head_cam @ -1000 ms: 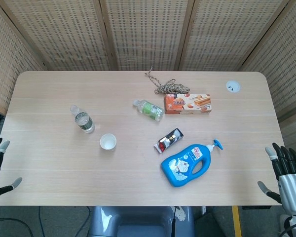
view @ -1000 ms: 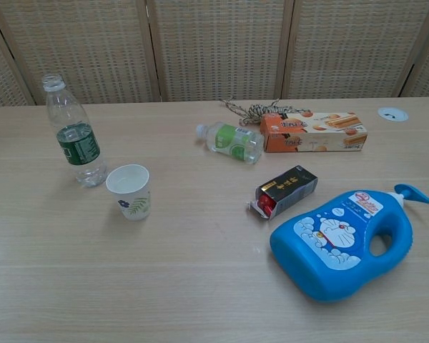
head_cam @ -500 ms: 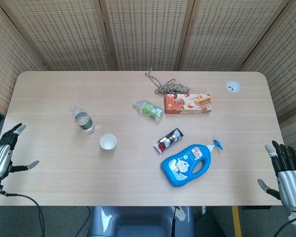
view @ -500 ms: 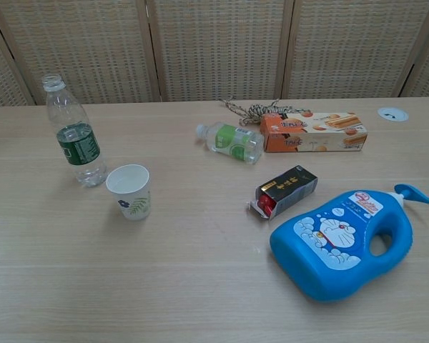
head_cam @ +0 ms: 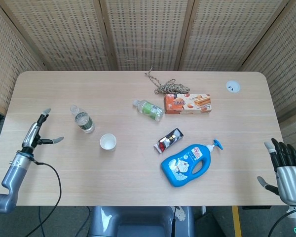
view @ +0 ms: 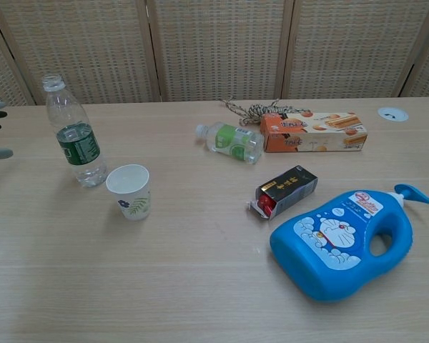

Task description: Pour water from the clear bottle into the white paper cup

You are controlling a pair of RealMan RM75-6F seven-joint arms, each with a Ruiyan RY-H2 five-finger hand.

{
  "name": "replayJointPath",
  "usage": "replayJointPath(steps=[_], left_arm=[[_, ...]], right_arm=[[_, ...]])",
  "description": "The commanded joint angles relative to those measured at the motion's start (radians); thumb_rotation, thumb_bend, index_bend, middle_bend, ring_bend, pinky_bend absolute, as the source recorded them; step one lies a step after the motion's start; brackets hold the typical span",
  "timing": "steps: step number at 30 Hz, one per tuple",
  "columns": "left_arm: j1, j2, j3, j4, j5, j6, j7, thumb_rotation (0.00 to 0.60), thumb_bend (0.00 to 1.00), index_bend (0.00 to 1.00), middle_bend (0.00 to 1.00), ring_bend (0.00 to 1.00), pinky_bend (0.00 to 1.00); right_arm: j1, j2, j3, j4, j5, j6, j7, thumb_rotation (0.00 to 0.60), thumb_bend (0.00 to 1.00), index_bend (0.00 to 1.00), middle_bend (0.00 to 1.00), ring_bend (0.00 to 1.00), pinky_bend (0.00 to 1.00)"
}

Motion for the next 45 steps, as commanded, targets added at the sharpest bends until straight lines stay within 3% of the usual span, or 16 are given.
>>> replayJointPath(steps=[1,16,39,45], left_arm=[[-0.044,-0.074,-0.011,0.085,-0.009,-0.026,-0.061,0.600,0.00,0.00,0.00,0.00,0.00],[-0.179,-0.255,-0.037,0.297,-0.040,-0.148,-0.141,0.600,0.00,0.00,0.00,0.00,0.00],[-0.284,-0.361,-0.074,0.424,-0.071,-0.186,-0.186,0.600,0.00,0.00,0.00,0.00,0.00],[-0.305,-0.378,-0.091,0.443,-0.092,-0.215,-0.195,0.600,0.24,0.01,0.00,0.00,0.00]], right_arm=[[0.002,-0.001,0.002,0.002,0.004,-0.004,0.000,0.600,0.00,0.00,0.00,0.00,0.00],[0.016,-0.003,0.013,0.018,0.046,-0.033,0.022,0.600,0.00,0.00,0.00,0.00,0.00],[0.026,0.000,0.024,0.025,0.080,-0.049,0.039,0.600,0.00,0.00,0.00,0.00,0.00],[0.030,-0.004,0.026,0.030,0.090,-0.059,0.037,0.600,0.00,0.00,0.00,0.00,0.00]])
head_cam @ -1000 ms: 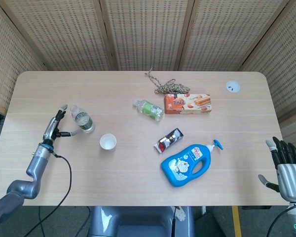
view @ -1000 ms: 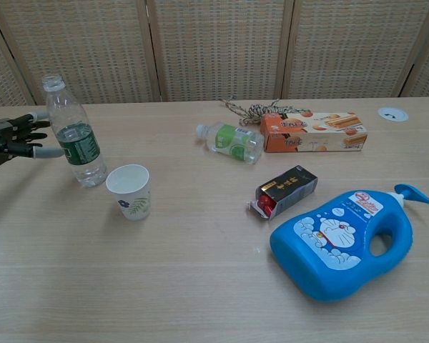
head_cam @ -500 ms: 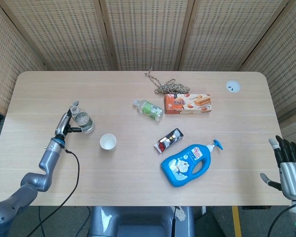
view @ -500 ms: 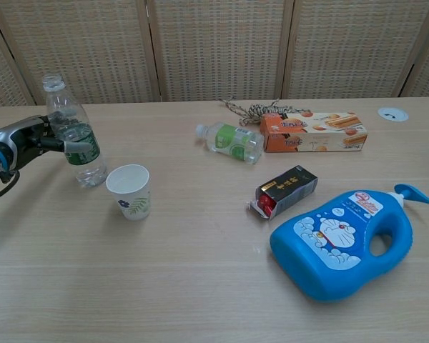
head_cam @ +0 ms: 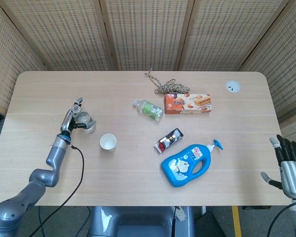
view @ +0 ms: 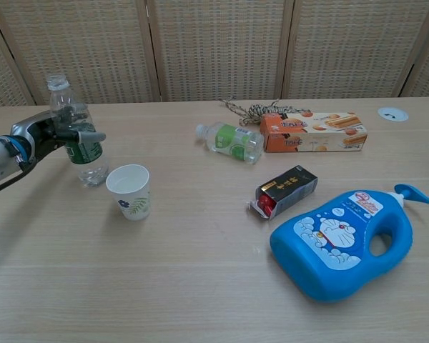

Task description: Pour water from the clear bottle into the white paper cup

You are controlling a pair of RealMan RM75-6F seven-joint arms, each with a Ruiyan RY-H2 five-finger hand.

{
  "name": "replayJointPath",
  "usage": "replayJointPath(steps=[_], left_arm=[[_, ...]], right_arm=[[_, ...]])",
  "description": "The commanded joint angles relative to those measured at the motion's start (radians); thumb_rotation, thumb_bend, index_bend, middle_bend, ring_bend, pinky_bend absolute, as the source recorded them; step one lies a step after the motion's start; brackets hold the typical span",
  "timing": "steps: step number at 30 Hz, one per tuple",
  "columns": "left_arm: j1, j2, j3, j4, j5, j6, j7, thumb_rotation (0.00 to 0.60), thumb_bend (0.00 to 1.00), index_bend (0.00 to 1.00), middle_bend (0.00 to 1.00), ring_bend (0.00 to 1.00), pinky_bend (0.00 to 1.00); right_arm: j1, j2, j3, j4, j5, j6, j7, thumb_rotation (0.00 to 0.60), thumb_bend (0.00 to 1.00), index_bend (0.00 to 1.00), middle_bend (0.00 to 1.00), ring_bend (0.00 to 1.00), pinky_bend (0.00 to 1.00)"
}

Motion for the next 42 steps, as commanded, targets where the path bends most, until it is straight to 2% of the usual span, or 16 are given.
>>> replayJointPath(steps=[1,4,6,9,12,19,25,28,30,31,34,42], left_arm=[[-0.004,-0.012,-0.008,0.014,-0.009,0.003,0.001,0.600,0.27,0.04,0.01,0.00,0.00],[-0.005,-0.023,-0.017,0.026,-0.018,0.016,0.002,0.600,0.40,0.22,0.14,0.03,0.04],[-0.004,-0.028,-0.024,0.030,-0.025,0.021,0.001,0.600,0.49,0.36,0.27,0.12,0.12],[-0.003,-0.027,-0.029,0.027,-0.030,0.023,-0.011,0.600,0.55,0.51,0.40,0.22,0.23],[0.000,-0.021,-0.026,0.022,-0.028,0.022,-0.024,0.600,0.60,0.59,0.47,0.28,0.31],[0.015,0.007,-0.016,-0.002,-0.012,0.044,-0.063,0.600,0.62,0.60,0.52,0.32,0.38],[0.029,0.084,0.045,-0.046,0.059,0.085,-0.051,0.600,0.61,0.61,0.54,0.33,0.40],[0.033,0.158,0.101,-0.090,0.116,0.088,-0.015,0.600,0.61,0.61,0.55,0.34,0.39],[0.045,0.242,0.144,-0.142,0.157,0.108,0.050,0.600,0.61,0.61,0.55,0.34,0.40],[0.055,0.297,0.183,-0.171,0.194,0.120,0.099,0.600,0.61,0.61,0.55,0.34,0.40],[0.067,0.403,0.224,-0.284,0.223,0.124,0.207,0.600,0.61,0.61,0.55,0.34,0.40],[0.083,0.549,0.247,-0.509,0.192,0.086,0.590,0.600,0.61,0.62,0.55,0.34,0.40]], right_arm=[[0.001,-0.001,0.000,0.002,0.002,-0.002,0.000,0.600,0.00,0.00,0.00,0.00,0.00],[0.002,-0.001,0.000,0.002,0.003,-0.003,0.001,0.600,0.00,0.00,0.00,0.00,0.00],[0.002,-0.002,-0.001,0.003,0.003,-0.003,0.001,0.600,0.00,0.00,0.00,0.00,0.00],[0.002,-0.002,-0.002,0.003,0.002,-0.002,0.001,0.600,0.00,0.00,0.00,0.00,0.00],[0.003,-0.003,-0.003,0.005,0.001,-0.003,0.001,0.600,0.00,0.00,0.00,0.00,0.00],[0.002,-0.002,-0.006,0.004,-0.002,-0.001,0.003,0.600,0.00,0.00,0.00,0.00,0.00],[0.000,0.001,-0.009,0.002,-0.008,0.004,0.008,0.600,0.00,0.00,0.00,0.00,0.00],[-0.002,0.002,-0.012,0.000,-0.013,0.007,0.010,0.600,0.00,0.00,0.00,0.00,0.00],[-0.003,0.003,-0.014,-0.002,-0.020,0.011,0.012,0.600,0.00,0.00,0.00,0.00,0.00],[-0.005,0.005,-0.017,-0.006,-0.028,0.017,0.012,0.600,0.00,0.00,0.00,0.00,0.00],[-0.008,0.008,-0.021,-0.011,-0.039,0.024,0.015,0.600,0.00,0.00,0.00,0.00,0.00],[-0.016,0.016,-0.021,-0.014,-0.047,0.043,0.028,0.600,0.00,0.00,0.00,0.00,0.00]])
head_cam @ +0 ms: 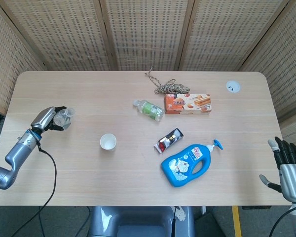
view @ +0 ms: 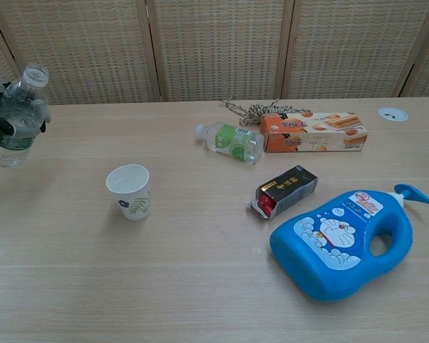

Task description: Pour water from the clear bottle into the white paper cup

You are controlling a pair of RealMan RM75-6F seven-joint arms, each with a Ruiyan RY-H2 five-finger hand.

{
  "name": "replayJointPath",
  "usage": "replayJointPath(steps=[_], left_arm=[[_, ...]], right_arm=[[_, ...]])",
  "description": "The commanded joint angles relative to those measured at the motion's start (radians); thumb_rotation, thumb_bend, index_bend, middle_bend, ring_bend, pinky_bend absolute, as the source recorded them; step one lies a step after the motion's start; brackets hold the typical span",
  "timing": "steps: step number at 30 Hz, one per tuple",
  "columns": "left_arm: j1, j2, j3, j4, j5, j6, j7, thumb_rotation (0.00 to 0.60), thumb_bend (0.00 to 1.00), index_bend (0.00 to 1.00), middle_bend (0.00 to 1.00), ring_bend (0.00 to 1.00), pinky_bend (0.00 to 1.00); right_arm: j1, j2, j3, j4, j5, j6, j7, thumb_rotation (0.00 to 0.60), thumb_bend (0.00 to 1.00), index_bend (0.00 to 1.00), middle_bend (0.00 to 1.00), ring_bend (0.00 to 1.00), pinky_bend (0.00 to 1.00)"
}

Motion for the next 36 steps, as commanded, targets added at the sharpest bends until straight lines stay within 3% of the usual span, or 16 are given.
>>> replayJointPath(steps=[1,11,25,36], left_arm=[[0.015,0.110,0.026,-0.191,-0.025,-0.033,0.266,0.600,0.61,0.62,0.55,0.34,0.40],[-0.023,0.076,-0.009,-0.312,-0.151,-0.127,0.641,0.600,0.61,0.62,0.55,0.34,0.40],[-0.083,0.025,-0.045,-0.338,-0.302,-0.187,0.966,0.600,0.61,0.62,0.55,0.34,0.40],[-0.114,-0.014,-0.039,-0.316,-0.370,-0.185,1.151,0.600,0.61,0.62,0.55,0.34,0.40]], right_arm=[[-0.004,0.005,0.001,-0.002,-0.002,0.007,0.010,0.600,0.00,0.00,0.00,0.00,0.00],[-0.017,0.016,0.000,-0.006,-0.014,0.034,0.031,0.600,0.00,0.00,0.00,0.00,0.00],[-0.019,0.024,0.003,0.001,-0.009,0.032,0.060,0.600,0.00,0.00,0.00,0.00,0.00],[-0.019,0.026,0.008,0.005,0.001,0.028,0.069,0.600,0.00,0.00,0.00,0.00,0.00]])
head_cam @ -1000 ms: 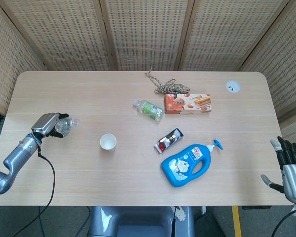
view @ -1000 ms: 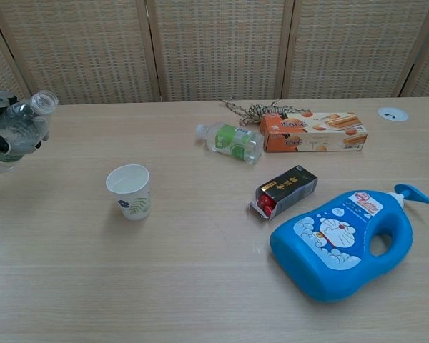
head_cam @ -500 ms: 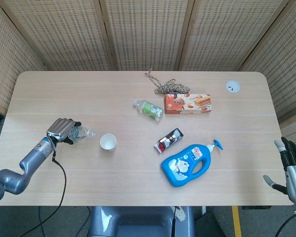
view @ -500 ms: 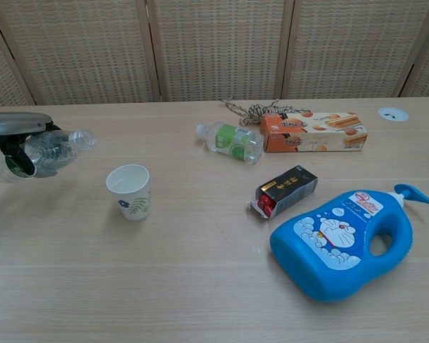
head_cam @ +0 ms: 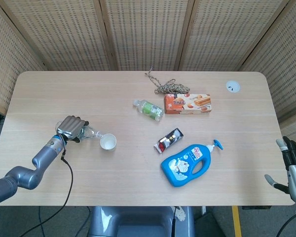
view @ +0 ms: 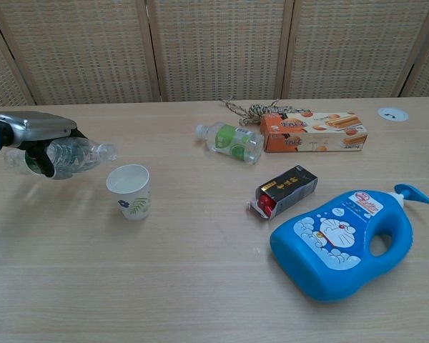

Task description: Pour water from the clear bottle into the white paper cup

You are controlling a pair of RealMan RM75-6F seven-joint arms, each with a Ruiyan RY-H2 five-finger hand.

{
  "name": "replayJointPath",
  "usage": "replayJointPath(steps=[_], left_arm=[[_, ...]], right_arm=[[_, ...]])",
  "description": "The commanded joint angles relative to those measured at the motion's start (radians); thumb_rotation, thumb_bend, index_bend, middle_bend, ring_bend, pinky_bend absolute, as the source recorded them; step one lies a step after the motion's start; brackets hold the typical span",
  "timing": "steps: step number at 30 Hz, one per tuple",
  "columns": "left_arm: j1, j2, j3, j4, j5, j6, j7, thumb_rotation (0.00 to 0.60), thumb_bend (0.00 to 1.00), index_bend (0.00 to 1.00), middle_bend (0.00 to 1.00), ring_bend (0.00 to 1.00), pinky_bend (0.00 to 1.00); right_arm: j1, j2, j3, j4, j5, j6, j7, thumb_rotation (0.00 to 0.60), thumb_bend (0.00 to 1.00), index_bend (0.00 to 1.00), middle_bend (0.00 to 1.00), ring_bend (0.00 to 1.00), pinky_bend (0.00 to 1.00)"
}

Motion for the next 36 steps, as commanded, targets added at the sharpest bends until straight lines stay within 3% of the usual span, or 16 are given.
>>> replayJointPath(steps=[1,36], left_arm=[[-0.012,-0.012,0.004,0.000,-0.022,0.006,0.053,0.600,0.61,0.62,0.55,0.34,0.40],[-0.038,0.000,0.034,-0.095,-0.161,0.117,0.408,0.600,0.61,0.62,0.55,0.34,0.40]], right_arm=[[0.000,0.000,0.001,0.001,0.001,0.000,0.002,0.600,0.00,0.00,0.00,0.00,0.00],[-0.006,0.010,0.002,-0.005,-0.001,0.005,0.019,0.600,0.00,0.00,0.00,0.00,0.00]])
